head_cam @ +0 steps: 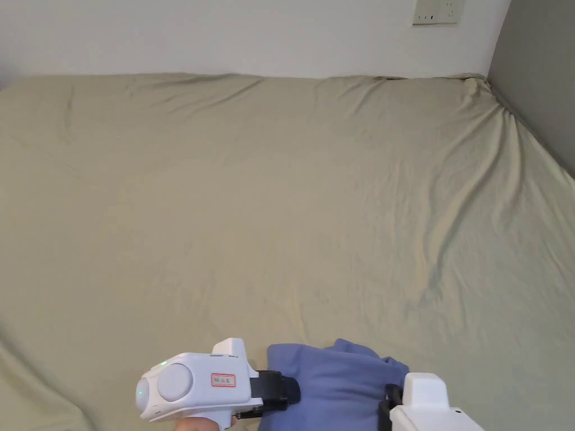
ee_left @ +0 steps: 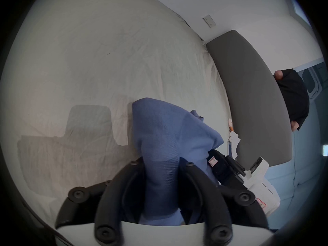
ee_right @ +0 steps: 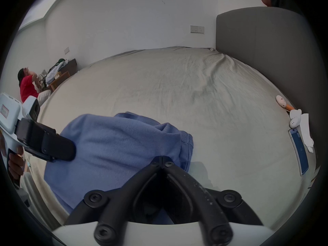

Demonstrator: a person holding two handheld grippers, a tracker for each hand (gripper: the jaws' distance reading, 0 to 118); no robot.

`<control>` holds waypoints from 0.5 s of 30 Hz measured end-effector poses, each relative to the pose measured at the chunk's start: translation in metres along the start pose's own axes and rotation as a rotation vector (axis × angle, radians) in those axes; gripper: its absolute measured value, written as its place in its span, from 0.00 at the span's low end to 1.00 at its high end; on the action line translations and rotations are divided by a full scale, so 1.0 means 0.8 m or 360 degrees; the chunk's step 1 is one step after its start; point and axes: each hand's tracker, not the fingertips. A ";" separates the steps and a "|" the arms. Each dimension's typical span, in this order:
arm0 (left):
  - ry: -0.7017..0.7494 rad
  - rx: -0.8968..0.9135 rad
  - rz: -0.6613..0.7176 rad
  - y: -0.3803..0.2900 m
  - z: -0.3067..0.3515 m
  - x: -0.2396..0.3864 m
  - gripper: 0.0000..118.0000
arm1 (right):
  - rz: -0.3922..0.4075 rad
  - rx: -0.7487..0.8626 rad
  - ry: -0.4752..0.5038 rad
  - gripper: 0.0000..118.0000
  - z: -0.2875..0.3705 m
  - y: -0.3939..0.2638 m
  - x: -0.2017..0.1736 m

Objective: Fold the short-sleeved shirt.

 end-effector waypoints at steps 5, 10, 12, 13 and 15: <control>0.0015 0.0049 -0.0107 0.029 0.041 -0.008 0.22 | 0.0068 0.0135 0.0007 0.01 0.030 0.024 -0.013; 0.0294 0.0134 -0.0300 0.084 0.115 -0.058 0.22 | 0.0107 0.0278 0.0031 0.01 0.052 0.057 -0.033; 0.0414 0.0188 -0.0276 0.111 0.156 -0.096 0.22 | 0.0124 0.0326 0.0038 0.01 0.057 0.071 -0.045; 0.0471 0.0202 -0.0273 0.120 0.171 -0.112 0.22 | 0.0131 0.0341 0.0039 0.01 0.058 0.076 -0.050; 0.0608 0.0247 -0.0267 0.142 0.208 -0.155 0.22 | 0.0155 0.0368 0.0053 0.01 0.057 0.088 -0.064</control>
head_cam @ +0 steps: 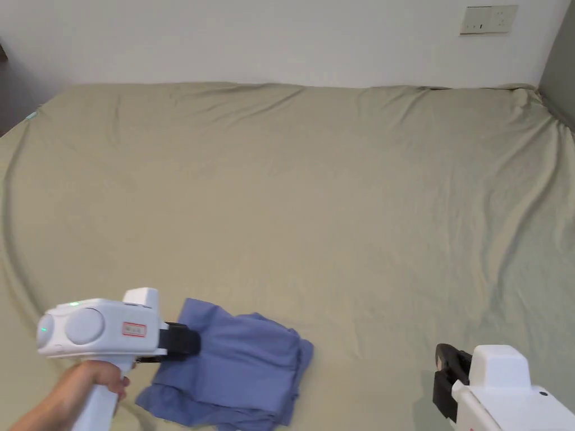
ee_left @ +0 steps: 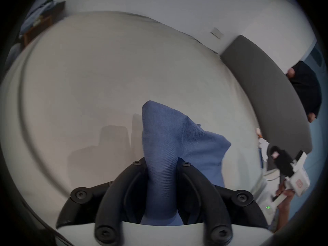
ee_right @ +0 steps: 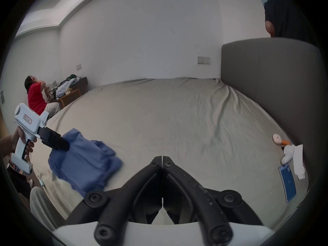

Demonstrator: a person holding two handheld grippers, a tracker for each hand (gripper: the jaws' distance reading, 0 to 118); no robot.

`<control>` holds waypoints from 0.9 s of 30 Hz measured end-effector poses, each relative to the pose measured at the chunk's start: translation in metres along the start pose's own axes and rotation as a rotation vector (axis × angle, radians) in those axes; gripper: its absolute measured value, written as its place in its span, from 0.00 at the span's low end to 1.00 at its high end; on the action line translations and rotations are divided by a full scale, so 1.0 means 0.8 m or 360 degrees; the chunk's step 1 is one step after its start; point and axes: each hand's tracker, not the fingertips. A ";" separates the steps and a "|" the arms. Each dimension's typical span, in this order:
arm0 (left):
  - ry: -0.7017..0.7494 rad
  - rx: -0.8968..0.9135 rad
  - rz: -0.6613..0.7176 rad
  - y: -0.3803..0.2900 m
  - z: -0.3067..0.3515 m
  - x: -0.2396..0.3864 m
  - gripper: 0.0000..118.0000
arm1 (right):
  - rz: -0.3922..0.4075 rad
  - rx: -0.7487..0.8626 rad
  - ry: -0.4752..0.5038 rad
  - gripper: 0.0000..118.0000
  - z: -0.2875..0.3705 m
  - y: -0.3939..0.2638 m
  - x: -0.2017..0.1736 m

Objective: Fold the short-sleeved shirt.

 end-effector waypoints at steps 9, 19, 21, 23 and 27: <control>0.0584 0.0023 0.0119 0.037 0.058 -0.184 0.22 | 0.0101 0.0019 0.0037 0.01 -0.030 0.031 -0.047; 0.0748 0.0006 0.0279 0.035 0.055 -0.212 0.51 | 0.0086 0.0063 0.0015 0.01 -0.031 0.049 -0.053; 0.0767 0.0075 0.0302 0.034 0.063 -0.204 0.96 | 0.0067 0.0101 0.0013 0.01 -0.023 0.054 -0.048; 0.0700 0.0233 0.0310 0.035 0.086 -0.185 0.98 | 0.0063 0.0145 -0.0006 0.01 -0.013 0.060 -0.043; 0.0673 0.0464 0.0247 0.040 0.137 -0.125 0.93 | 0.0041 0.0270 -0.0053 0.01 0.012 0.078 -0.029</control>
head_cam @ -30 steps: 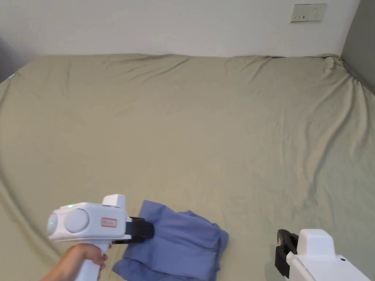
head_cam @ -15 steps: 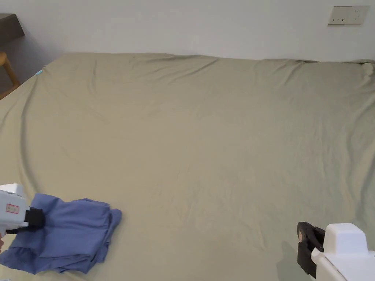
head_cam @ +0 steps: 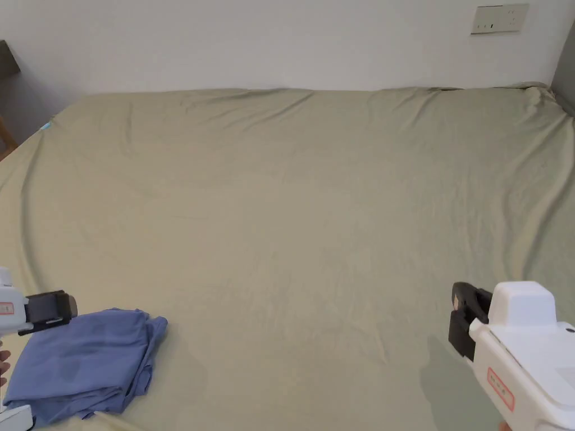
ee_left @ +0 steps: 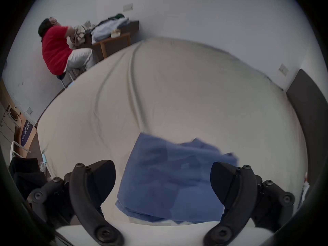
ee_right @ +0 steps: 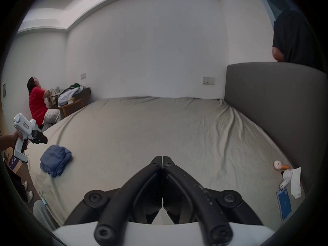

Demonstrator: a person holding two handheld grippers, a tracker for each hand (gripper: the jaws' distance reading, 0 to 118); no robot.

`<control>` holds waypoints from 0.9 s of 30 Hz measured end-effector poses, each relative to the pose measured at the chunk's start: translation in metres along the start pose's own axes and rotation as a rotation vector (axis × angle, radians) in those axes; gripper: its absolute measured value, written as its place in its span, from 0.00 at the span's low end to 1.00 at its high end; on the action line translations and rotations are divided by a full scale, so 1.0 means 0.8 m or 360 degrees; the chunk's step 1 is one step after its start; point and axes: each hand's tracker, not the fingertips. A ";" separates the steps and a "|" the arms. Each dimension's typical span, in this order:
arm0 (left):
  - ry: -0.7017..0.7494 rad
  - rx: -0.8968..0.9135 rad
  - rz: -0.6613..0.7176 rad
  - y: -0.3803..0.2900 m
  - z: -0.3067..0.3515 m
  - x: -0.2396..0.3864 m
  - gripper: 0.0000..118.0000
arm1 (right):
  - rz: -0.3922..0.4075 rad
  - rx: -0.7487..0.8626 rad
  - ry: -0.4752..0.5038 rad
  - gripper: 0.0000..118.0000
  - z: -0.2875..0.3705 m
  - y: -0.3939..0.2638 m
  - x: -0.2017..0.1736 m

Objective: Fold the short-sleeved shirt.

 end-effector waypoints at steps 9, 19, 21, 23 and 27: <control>-0.0212 0.0814 -0.0189 0.001 0.203 0.145 0.93 | 0.0058 0.0331 -0.0169 0.01 0.062 0.065 0.038; -0.0422 0.1303 -0.0244 -0.064 0.290 0.290 0.94 | 0.0095 0.0495 -0.0243 0.01 0.115 0.097 0.077; -0.0441 0.1355 -0.0310 -0.083 0.287 0.314 0.93 | 0.0111 0.0512 -0.0266 0.01 0.120 0.098 0.083; -0.0436 0.1370 -0.0299 -0.097 0.275 0.333 0.92 | 0.0126 0.0537 -0.0286 0.01 0.125 0.097 0.088; -0.0483 0.1387 -0.0279 -0.124 0.261 0.357 0.66 | 0.0148 0.0564 -0.0317 0.01 0.129 0.095 0.096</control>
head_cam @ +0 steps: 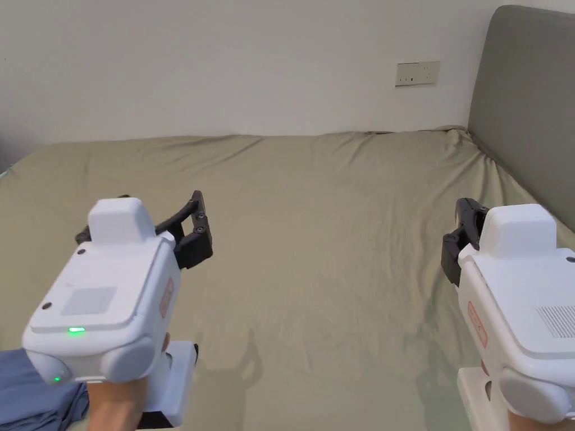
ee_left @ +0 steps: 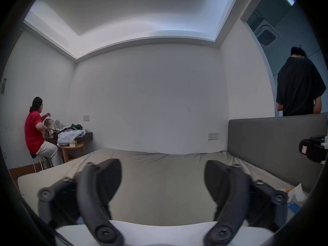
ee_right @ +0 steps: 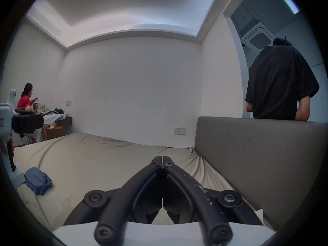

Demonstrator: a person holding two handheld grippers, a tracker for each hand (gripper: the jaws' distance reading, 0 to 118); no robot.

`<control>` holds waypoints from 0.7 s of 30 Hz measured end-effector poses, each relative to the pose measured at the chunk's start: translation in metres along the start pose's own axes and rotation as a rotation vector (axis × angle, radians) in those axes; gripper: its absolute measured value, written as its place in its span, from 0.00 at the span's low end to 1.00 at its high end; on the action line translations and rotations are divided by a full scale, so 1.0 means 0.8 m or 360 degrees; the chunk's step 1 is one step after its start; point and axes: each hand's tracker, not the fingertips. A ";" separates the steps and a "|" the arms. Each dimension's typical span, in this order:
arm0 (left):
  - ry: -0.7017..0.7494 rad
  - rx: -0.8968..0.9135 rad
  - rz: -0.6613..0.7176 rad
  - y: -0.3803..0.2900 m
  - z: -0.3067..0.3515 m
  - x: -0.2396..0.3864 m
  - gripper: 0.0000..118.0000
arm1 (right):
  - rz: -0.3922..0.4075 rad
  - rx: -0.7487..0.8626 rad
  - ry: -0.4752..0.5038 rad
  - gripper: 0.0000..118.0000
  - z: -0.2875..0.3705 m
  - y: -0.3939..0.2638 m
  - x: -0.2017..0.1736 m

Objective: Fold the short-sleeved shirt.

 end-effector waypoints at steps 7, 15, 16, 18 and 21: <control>-0.0069 -0.0062 -0.0045 -0.028 -0.004 0.019 0.00 | -0.0001 0.0001 -0.0017 0.01 0.002 -0.002 0.006; -0.0051 -0.0065 -0.0068 -0.029 0.000 0.013 0.00 | -0.0006 -0.0007 -0.0012 0.01 0.003 -0.005 0.006; -0.0055 -0.0066 -0.0065 -0.028 0.000 0.011 0.00 | -0.0005 -0.0009 -0.0009 0.01 0.003 -0.004 0.006; -0.0054 -0.0071 -0.0057 -0.028 0.000 0.009 0.00 | -0.0001 -0.0011 -0.0009 0.01 0.004 -0.004 0.004; -0.0056 -0.0073 -0.0063 -0.027 0.001 0.008 0.00 | -0.0009 -0.0013 -0.0002 0.01 0.004 -0.004 0.002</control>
